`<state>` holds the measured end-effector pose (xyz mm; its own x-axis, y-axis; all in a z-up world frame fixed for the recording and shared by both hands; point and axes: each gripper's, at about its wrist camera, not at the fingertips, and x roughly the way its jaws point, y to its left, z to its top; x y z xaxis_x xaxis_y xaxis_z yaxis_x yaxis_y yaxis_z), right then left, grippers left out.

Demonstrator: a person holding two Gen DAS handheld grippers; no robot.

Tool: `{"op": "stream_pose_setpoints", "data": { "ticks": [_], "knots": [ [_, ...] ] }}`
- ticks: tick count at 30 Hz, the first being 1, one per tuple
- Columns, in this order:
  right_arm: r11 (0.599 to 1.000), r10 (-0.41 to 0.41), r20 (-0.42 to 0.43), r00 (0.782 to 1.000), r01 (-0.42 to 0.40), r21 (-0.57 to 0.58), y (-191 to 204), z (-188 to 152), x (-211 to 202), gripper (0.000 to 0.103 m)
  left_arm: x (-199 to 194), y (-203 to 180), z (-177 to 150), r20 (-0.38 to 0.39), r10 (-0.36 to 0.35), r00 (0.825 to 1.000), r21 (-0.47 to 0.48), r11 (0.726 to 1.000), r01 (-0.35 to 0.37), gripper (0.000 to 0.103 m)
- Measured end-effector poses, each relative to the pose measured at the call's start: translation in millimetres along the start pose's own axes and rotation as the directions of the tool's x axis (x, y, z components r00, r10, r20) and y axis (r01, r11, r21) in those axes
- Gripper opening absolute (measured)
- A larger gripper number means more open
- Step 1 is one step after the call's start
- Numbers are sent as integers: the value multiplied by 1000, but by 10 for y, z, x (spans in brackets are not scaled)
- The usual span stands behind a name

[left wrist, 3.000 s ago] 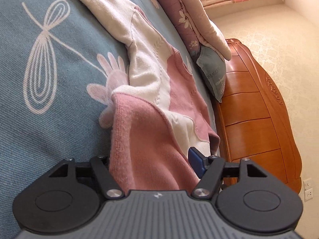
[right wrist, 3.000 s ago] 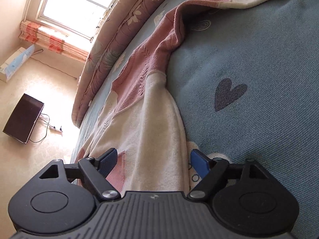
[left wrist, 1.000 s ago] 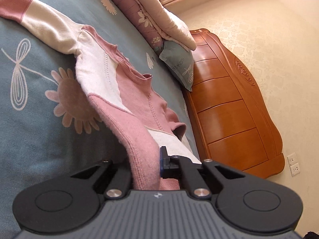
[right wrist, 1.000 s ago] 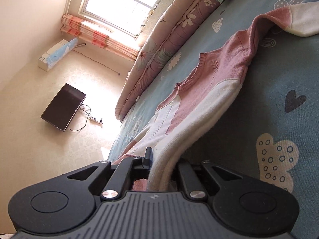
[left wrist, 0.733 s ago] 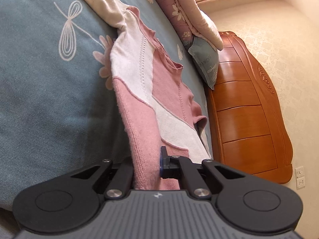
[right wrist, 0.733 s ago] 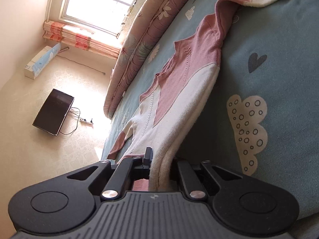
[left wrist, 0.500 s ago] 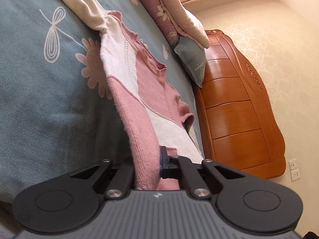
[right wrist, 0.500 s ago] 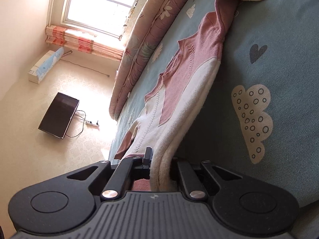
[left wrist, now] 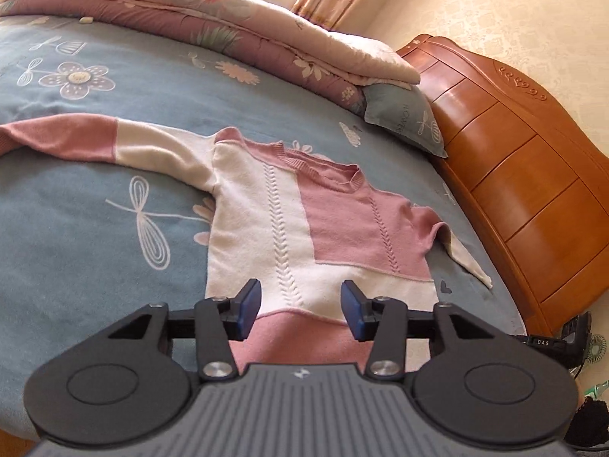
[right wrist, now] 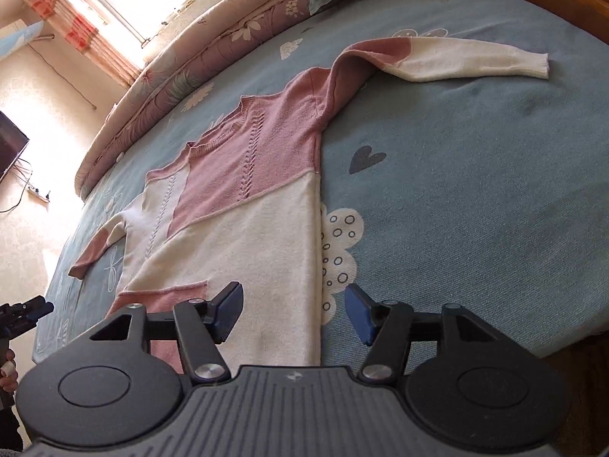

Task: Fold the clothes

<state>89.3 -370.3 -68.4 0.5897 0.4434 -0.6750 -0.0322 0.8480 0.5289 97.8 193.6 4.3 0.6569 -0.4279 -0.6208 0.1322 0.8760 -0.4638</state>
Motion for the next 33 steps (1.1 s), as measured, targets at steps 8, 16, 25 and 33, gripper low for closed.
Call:
{"op": "stream_pose_setpoints", "data": {
  "ticks": [8,16,25,33],
  "knots": [
    [992,101,-42,994,-104,-74,435,15,411,66,1025,306,295,-63,124,990,-35,991,-127,46],
    [997,41,-52,998,-44,-64,294,48,544,69,1687,756,401,-99,120,988,-109,986,-130,51],
    [1000,15,-63,998,-13,28,67,18,723,70,1872,779,583,-60,73,995,-93,993,-79,4],
    [999,-49,-52,997,50,16,15,-19,683,70,1820,853,568,-84,79,993,-111,990,-88,10]
  ]
}}
